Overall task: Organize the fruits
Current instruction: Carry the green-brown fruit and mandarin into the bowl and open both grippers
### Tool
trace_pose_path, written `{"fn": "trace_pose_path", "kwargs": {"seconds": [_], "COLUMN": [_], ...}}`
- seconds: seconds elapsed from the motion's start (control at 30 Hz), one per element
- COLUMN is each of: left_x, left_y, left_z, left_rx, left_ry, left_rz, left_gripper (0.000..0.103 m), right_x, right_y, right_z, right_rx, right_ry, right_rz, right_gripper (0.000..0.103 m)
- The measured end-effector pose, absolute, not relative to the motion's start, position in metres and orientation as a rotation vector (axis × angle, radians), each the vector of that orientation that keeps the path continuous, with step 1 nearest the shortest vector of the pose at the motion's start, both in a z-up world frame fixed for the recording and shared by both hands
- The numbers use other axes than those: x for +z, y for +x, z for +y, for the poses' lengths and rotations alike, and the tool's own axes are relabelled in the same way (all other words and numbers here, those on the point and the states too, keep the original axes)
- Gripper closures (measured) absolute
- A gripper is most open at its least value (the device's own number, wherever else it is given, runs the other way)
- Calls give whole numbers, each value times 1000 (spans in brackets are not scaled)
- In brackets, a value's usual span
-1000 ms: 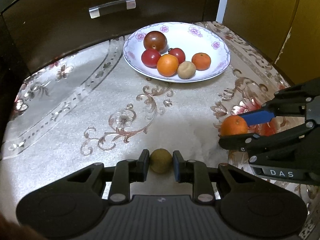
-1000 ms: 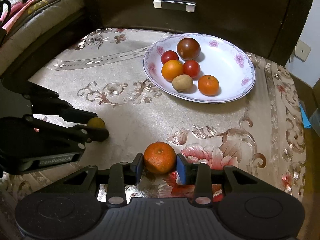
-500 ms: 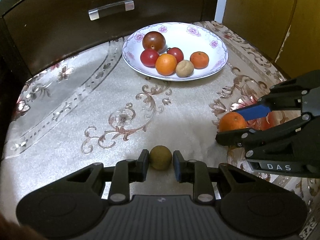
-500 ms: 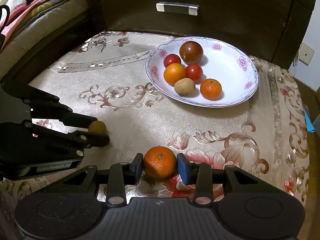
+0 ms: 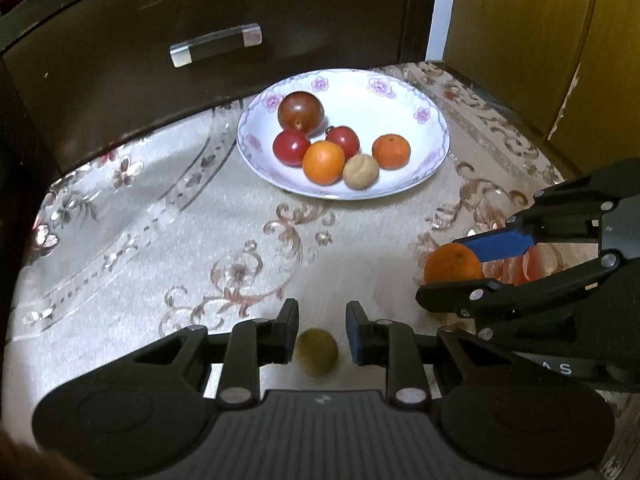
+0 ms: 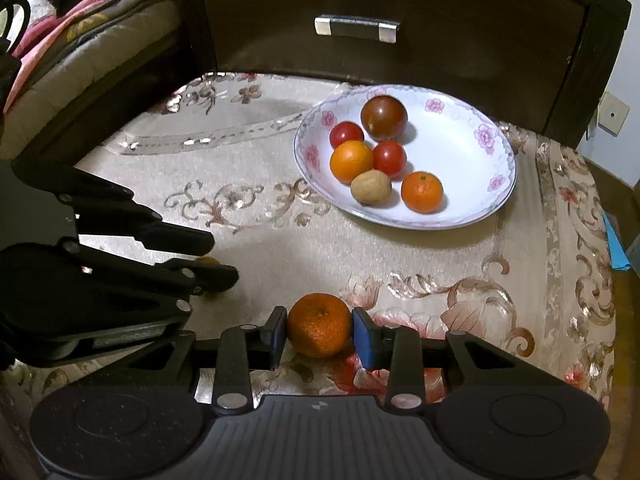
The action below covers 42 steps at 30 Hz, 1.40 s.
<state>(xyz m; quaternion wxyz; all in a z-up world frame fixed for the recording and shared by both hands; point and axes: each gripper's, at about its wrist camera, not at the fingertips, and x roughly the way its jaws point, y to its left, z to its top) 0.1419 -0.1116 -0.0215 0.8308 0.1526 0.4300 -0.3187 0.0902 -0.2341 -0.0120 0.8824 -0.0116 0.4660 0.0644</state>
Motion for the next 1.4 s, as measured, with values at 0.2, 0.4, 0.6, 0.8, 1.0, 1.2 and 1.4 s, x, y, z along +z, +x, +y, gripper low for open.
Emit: {"fn": "trace_pose_path", "kwargs": {"seconds": [0.2,0.4,0.6,0.8,1.0,1.2,1.4], "left_x": [-17,-11,-4,3,11,3,-13], "left_y": [145,149,158,172,183,172,148], "left_z": [-116,-121,-128,-139,-143,-119,-110], "left_rx": [-668,-660,-651,-644,-638,-652,-664], "left_ry": [317,317,309,305,295,275,328], "left_rz": [893,870,849,825,813,911,980], "left_gripper": [70,71,71,71,71,70,70], "right_x": [-5,0,6,13,18,19,13], "right_y": [93,96,101,110,122,125,116], "right_z": [-239,-243,-250,-260,-268,-270,-271], "right_rx": [118,112,97,76,61,74,74], "right_ry": [-9,2,11,30,36,42,42], "right_rz": [945,928,905,879,856,856,878], "right_gripper": [74,74,74,74,74,74,74]}}
